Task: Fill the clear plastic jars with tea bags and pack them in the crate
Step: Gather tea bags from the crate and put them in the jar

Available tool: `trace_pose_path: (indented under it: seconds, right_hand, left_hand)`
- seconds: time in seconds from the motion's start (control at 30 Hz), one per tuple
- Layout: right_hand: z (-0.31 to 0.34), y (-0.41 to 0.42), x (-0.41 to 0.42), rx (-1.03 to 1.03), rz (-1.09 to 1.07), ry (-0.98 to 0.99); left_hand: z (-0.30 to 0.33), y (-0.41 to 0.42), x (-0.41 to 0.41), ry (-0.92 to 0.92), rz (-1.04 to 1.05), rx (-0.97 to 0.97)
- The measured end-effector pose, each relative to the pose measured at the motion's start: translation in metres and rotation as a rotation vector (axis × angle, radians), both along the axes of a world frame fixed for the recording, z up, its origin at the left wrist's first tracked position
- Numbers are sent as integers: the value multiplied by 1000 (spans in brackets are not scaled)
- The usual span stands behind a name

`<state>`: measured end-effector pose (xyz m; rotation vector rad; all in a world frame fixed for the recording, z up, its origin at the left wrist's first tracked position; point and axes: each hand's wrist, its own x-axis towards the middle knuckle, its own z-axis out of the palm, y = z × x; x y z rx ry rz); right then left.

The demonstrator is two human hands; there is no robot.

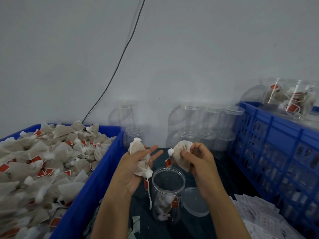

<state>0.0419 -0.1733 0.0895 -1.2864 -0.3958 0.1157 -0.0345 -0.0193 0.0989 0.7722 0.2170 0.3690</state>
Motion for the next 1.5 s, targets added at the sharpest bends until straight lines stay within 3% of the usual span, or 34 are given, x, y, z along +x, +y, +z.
trace_pose_path:
  seconds: [0.2, 0.3, 0.37, 0.5, 0.6, 0.7, 0.83, 0.97, 1.07, 1.13, 1.23, 1.33, 1.5]
  right_hand:
    - [3, -1, -10, -291, 118, -250]
    - [5, -1, -14, -499, 54, -414]
    - [8, -2, -16, -467, 42, -484]
    - [12, 0, -23, -379, 303, -485]
    - [9, 6, -23, -484, 166, -627]
    - [9, 5, -19, -391, 11, -618]
    - [11, -3, -10, -333, -144, -568]
    - [7, -6, -7, -526, -34, -518]
    - [1, -3, -9, -717, 84, -522]
    - [-1, 0, -8, -782, 53, -586]
    - [2, -2, -8, -624, -93, -597]
    - [9, -5, -10, -405, 31, -499]
    - [2, 3, -10, -656, -54, -636]
  left_hand:
    - [2, -7, 2, -20, -27, -72]
    - [5, -13, 3, -18, -28, -100]
    - [6, -17, 4, -24, -28, -152]
    - [5, -26, 11, -49, 8, -293]
    - [5, -32, 13, -71, 38, -341]
    - [8, -32, 10, -107, 46, -338]
    - [1, -24, 10, -16, 213, -1]
    - [1, -17, 2, 44, 212, 206]
    - [-3, -17, 1, 230, 156, 658]
    - [-4, -19, 0, 220, 120, 827]
    - [-5, -19, 0, 212, 89, 974]
    - [-6, -19, 0, 283, 123, 1169]
    - [-5, -21, 0, 413, 108, 1417]
